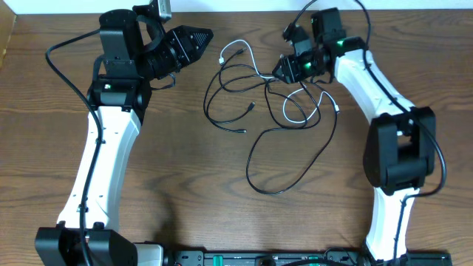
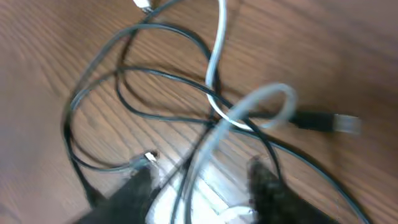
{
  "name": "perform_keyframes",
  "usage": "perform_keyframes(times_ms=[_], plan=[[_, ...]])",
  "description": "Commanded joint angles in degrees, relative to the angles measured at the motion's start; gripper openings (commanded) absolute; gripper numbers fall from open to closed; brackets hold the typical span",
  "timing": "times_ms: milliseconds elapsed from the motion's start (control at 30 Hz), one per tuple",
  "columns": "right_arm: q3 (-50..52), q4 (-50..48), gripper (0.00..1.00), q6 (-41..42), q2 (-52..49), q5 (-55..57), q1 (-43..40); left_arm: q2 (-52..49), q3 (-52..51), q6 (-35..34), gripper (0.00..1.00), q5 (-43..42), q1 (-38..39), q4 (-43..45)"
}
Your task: Untangle cables
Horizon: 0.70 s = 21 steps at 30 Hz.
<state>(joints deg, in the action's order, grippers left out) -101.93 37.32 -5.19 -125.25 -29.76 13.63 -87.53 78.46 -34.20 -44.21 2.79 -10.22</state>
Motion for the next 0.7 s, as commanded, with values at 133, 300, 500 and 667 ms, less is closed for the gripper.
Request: perform_keyframes(times_ms=[133,300,500,667], plan=[[-0.4,-10.1,0.01,10.1,0.9,-21.0,-0.4,1.0,1.3,1.2,0.24,0.3,0.0,-0.1],[-0.4,-25.8,0.01,28.3,4.9,-36.1,-3.7,1.0,1.3,1.2,0.24,0.3,0.0,-0.1],[-0.4,-45.4,0.01,46.4,12.7,-36.1,-5.7,1.0,1.3,1.2,0.24,0.3,0.0,-0.1],[-0.4,-60.5,0.01,60.8,18.4,-31.5,-7.1,1.0,1.3,1.2,0.24,0.3,0.0,-0.1]])
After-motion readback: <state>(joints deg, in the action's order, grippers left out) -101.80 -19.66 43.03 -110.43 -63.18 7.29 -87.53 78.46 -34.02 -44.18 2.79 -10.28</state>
